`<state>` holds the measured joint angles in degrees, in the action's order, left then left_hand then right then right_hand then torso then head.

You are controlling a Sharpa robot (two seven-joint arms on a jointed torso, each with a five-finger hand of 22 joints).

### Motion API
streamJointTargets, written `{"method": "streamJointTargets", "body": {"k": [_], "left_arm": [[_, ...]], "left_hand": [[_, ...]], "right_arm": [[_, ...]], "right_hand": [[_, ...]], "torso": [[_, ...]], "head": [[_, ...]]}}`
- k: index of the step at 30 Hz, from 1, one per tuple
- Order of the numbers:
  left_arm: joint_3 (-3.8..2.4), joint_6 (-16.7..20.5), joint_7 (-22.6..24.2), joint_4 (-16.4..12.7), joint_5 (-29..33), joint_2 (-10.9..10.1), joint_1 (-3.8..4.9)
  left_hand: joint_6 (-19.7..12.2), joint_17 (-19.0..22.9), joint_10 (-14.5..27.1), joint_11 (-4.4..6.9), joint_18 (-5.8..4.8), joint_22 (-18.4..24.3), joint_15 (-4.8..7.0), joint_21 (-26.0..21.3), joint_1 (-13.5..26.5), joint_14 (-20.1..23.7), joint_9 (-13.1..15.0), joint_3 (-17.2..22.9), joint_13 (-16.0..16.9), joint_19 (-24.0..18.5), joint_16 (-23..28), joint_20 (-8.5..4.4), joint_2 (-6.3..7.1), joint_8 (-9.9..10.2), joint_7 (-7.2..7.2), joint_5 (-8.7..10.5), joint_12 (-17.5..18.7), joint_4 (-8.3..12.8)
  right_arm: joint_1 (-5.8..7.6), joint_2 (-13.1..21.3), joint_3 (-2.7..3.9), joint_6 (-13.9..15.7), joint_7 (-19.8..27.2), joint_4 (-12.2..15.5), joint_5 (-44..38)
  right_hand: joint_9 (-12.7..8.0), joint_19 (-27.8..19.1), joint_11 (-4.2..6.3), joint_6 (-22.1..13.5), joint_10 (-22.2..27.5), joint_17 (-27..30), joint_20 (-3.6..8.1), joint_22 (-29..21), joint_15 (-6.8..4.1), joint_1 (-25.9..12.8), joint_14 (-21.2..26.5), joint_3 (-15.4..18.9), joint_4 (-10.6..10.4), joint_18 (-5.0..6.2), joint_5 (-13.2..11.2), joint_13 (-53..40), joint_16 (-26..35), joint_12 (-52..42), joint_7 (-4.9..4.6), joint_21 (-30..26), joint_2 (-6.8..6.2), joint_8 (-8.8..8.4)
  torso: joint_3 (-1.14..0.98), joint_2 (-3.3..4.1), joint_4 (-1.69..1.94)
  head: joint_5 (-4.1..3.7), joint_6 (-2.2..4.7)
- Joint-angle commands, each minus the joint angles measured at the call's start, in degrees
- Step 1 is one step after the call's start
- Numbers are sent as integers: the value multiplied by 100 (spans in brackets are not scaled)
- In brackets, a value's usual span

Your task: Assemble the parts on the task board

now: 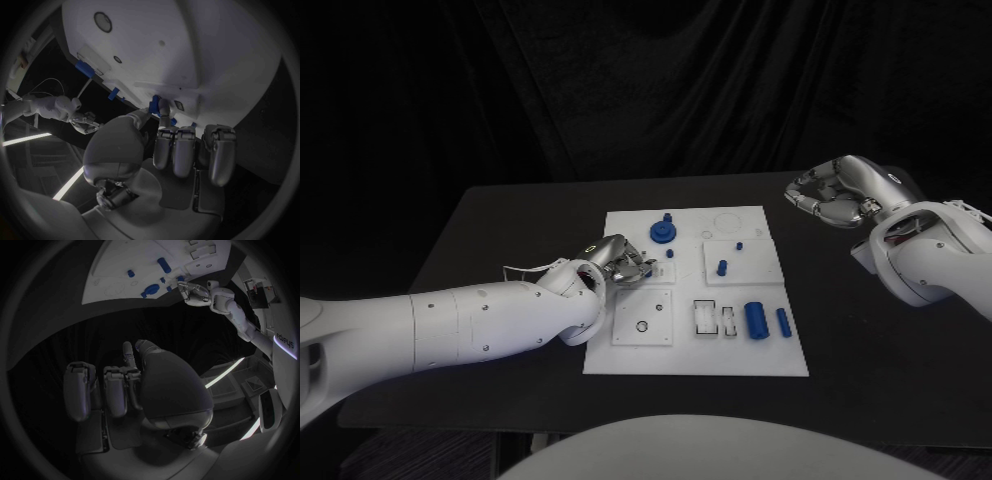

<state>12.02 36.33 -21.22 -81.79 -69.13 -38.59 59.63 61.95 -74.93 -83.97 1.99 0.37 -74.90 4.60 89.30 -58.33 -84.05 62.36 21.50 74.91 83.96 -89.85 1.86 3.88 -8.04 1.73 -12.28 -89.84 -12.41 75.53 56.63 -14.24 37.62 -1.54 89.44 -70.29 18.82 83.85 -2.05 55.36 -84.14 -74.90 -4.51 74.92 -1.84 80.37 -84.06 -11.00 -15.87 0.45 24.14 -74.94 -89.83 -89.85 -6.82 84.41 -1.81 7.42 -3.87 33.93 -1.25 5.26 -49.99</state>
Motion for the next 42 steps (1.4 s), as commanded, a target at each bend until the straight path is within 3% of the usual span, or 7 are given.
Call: {"method": "streamJointTargets", "body": {"k": [1,3,7,12,28,42], "left_arm": [[9,-113,102,1,9,18,-32],[9,-112,109,3,9,15,-34],[9,-95,132,2,9,10,-37],[9,-54,175,-6,9,4,-41],[8,357,385,-75,9,-36,-51],[8,462,368,-2,9,-31,-56]], "left_hand": [[19,-1507,-603,-2,-7,-1471,4,-24,55,-595,-10,-43,1509,538,-15,-3,-12,23,30,21,-16,4],[29,-1507,-603,2,-7,-1471,5,-25,7,-595,-9,-66,1509,538,-15,-5,-27,22,23,-21,-16,4],[87,-1507,-603,41,-10,-1474,36,-17,-333,-595,51,-89,1509,543,-15,-26,-72,-27,-26,-387,-16,135],[54,-1507,-603,63,-10,-1475,55,-16,-592,-595,108,-3,1509,544,-15,-45,-90,-45,-47,-615,-16,275],[66,-1507,-603,70,-10,-1475,61,-15,-669,-595,146,41,1509,545,-15,-51,-100,-71,-54,-690,-16,313],[40,-1507,-603,60,-8,-1472,60,-23,-627,-595,158,23,1509,540,-15,-53,-102,-61,-36,-555,-16,239]], "right_arm": [[-15,10,4,32,-65,13,-17],[-16,12,4,33,-64,15,-17],[-16,19,4,35,-64,21,-17],[-17,25,4,40,-64,25,-17],[-17,37,4,55,-67,33,-17],[-19,32,4,57,-65,28,-17]], "right_hand": [[-6,279,-27,45,-586,-1510,-40,1307,42,12,-594,-28,-10,107,20,-1506,-17,-15,12,2,-31,-17],[-6,279,-27,45,-586,-1510,-40,1307,42,12,-594,-28,-10,107,20,-1506,-17,-15,12,2,-31,-17],[-5,280,-27,58,-586,-1510,-39,1308,42,20,-594,-36,-12,107,32,-1506,-17,-15,12,3,-41,-18],[-5,280,-27,58,-586,-1510,-39,1308,42,20,-594,-36,-12,107,32,-1506,-17,-15,12,3,-41,-18],[-5,280,-27,58,-586,-1510,-39,1308,42,20,-594,-36,-12,107,32,-1506,-17,-15,12,3,-41,-18],[-5,280,-27,58,-586,-1510,-39,1308,42,20,-594,-36,-12,107,32,-1506,-17,-15,12,3,-41,-18]], "torso": [[2,-2,0],[1,-3,2],[2,-2,0],[0,-4,5],[-2,-1,4],[4,-1,-2]], "head": [[-6,-1],[-11,-1],[-7,-1],[-6,-1],[-11,-1],[-39,-1]]}}
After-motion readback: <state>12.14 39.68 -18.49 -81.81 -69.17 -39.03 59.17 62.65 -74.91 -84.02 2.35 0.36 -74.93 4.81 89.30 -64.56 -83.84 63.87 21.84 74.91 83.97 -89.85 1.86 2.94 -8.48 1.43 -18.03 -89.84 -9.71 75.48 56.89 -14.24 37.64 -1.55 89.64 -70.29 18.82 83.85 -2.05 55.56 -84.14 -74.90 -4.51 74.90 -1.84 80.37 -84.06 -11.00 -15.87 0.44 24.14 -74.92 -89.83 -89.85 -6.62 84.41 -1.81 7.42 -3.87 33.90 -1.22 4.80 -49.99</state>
